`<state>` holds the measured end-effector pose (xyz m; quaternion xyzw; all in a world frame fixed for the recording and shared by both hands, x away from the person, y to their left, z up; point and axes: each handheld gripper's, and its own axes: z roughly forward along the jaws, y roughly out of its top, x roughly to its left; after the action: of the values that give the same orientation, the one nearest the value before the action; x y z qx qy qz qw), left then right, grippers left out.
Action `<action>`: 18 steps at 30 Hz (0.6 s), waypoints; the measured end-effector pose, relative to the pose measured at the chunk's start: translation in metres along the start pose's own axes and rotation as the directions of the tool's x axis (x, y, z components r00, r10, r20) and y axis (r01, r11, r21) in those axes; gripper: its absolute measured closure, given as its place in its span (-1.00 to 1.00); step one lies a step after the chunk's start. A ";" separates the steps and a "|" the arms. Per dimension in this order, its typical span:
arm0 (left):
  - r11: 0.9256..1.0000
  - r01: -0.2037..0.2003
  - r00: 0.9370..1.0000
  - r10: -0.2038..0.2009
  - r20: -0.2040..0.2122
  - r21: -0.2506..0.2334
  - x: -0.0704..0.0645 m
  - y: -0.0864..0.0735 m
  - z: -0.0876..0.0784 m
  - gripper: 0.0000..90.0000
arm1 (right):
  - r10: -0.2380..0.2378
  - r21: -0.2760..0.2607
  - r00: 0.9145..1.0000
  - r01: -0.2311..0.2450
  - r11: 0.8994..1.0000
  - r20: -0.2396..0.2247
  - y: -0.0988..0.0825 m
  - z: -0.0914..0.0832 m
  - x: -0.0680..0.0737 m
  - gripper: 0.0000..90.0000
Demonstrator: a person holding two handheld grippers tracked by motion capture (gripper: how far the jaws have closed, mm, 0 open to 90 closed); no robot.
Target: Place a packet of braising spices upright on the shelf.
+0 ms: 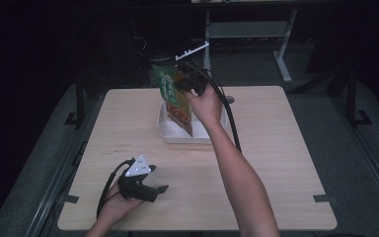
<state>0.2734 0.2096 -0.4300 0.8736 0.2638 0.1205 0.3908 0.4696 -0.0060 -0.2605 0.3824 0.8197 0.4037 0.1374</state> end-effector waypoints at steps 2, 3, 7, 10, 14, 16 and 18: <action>1.000 0.002 1.000 -0.002 -0.002 -0.001 0.000 0.000 0.000 -0.59 | -0.011 -0.002 1.000 0.011 1.000 0.010 -0.003 0.002 0.001 0.99; 1.000 0.002 1.000 -0.002 -0.001 0.000 0.001 0.000 0.000 -0.59 | -0.011 -0.007 1.000 0.011 1.000 0.012 -0.004 0.002 0.000 0.99; 1.000 0.005 1.000 -0.005 0.000 -0.004 0.000 0.000 0.000 -0.59 | -0.016 -0.036 1.000 0.017 0.999 0.025 -0.005 0.000 0.000 0.99; 1.000 0.003 1.000 -0.003 0.003 -0.001 0.000 0.000 0.000 -0.59 | -0.031 -0.058 0.999 0.033 0.998 0.030 -0.005 -0.001 0.002 0.99; 1.000 0.006 1.000 -0.006 0.002 -0.005 0.000 0.000 0.000 -0.59 | -0.044 -0.061 0.998 0.046 0.997 0.039 -0.005 0.002 0.004 0.99; 1.000 0.008 1.000 -0.008 0.002 -0.006 0.000 0.000 -0.001 -0.59 | -0.054 -0.060 0.998 0.057 0.997 0.042 -0.007 0.005 0.005 0.99; 1.000 0.009 1.000 -0.009 0.003 -0.004 0.000 0.000 0.000 -0.59 | -0.056 -0.061 0.997 0.059 0.996 0.045 -0.009 0.007 0.006 0.99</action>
<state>0.2736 0.2101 -0.4298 0.8719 0.2668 0.1177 0.3934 0.4652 -0.0012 -0.2711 0.3628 0.8142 0.4165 0.1787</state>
